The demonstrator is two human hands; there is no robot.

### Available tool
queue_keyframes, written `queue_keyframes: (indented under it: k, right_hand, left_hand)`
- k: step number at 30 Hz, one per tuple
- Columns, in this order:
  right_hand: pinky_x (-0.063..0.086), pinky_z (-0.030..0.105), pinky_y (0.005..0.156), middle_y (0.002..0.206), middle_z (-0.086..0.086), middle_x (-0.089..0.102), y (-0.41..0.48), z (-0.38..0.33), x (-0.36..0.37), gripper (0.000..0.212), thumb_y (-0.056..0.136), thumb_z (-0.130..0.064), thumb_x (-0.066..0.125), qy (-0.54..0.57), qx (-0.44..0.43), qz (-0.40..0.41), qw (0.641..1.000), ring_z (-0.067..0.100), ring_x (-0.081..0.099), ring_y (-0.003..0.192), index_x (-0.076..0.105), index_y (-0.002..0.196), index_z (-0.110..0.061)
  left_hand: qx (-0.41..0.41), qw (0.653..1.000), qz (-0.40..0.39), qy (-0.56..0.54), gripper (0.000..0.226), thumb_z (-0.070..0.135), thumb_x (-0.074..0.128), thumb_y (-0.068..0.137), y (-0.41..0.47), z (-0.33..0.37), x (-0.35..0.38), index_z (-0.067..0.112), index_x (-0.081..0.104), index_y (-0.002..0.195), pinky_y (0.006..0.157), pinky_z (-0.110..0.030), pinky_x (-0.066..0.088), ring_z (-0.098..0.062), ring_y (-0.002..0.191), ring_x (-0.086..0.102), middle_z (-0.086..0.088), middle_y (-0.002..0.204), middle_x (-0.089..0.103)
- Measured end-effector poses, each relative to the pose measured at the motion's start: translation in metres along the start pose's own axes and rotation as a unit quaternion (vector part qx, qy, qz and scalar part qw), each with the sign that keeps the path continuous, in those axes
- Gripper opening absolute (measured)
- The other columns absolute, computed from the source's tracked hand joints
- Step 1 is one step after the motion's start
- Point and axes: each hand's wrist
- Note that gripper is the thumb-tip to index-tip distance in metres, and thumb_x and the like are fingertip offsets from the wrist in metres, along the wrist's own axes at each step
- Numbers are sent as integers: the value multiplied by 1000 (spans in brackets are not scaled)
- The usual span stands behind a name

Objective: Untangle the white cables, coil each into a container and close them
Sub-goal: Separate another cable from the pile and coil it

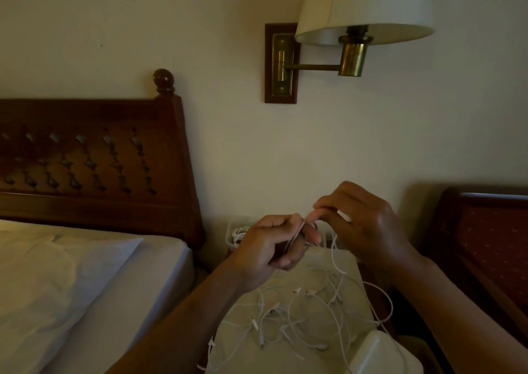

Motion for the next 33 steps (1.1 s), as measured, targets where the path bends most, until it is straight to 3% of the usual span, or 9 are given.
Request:
queue_keyframes:
  k: [3,6,9,12,17,20,23,27,33]
  right_hand:
    - [44,13,65,80,-13,67,-1,-8,16,13,92,-10,72,174,185,57,966,4,62,70,75,86,-22]
    - [46,19,59,67,-9,63,-16,-22,37,24,101,-22,57,295,338,17,893,2,57,62,70,85,-33]
    - [48,32,66,71,-6,62,-34,-37,50,32,106,-14,51,329,341,-81,877,8,57,66,63,81,-30]
    - [44,18,63,73,-11,60,-35,-47,48,35,106,-15,48,307,278,-148,898,10,57,66,54,78,-35]
    - [47,30,53,68,-10,58,-23,-48,37,17,104,-22,55,249,205,-193,927,15,55,58,66,93,-28]
    - [46,21,51,67,-21,58,-18,-48,26,4,98,-25,65,181,179,-203,946,5,58,60,67,100,-28]
    - [45,21,49,66,-19,60,-13,-41,11,8,96,-27,67,161,181,-207,948,6,56,56,64,91,-32]
    - [52,33,56,82,-17,68,-7,-24,-3,11,96,-38,65,87,153,-177,968,5,60,64,75,98,-33]
    - [52,32,57,95,-7,64,1,-4,0,9,97,-19,68,64,91,-73,991,7,62,75,77,99,-19]
  left_hand:
    - [18,987,-33,-156,26,19,46,104,-4,5,12,5,65,93,47,-23,31,-9,42,32,3,51,44]
    - [92,970,-12,-226,21,13,48,101,-5,11,23,0,63,95,54,-27,48,-15,49,54,-5,62,59]
    - [160,957,22,-243,26,9,47,100,-1,23,27,-3,69,92,86,-43,61,-37,89,75,-20,83,73]
    - [170,953,-5,-251,25,5,41,103,2,34,26,-8,61,95,104,-51,53,-53,124,60,-42,124,62]
    - [137,983,91,87,16,12,43,109,11,25,14,-1,52,104,98,-47,58,-38,112,72,-24,123,72]
    - [127,935,119,308,17,18,43,111,14,13,9,8,56,107,93,-38,60,-17,107,74,-8,115,77]
    - [96,891,99,432,14,16,43,111,13,10,-4,10,55,108,67,-46,58,-17,74,72,-3,89,74]
    - [39,907,57,415,25,21,39,113,8,7,-13,10,56,99,54,-23,42,-7,48,51,-6,66,67]
    - [19,986,31,163,43,25,27,114,3,-3,-3,1,62,107,50,-23,33,-16,45,29,-5,59,52]
Point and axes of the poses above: each hand's wrist, its own y-axis towards the middle knuckle, its own x-axis out of the palm, z = x × y
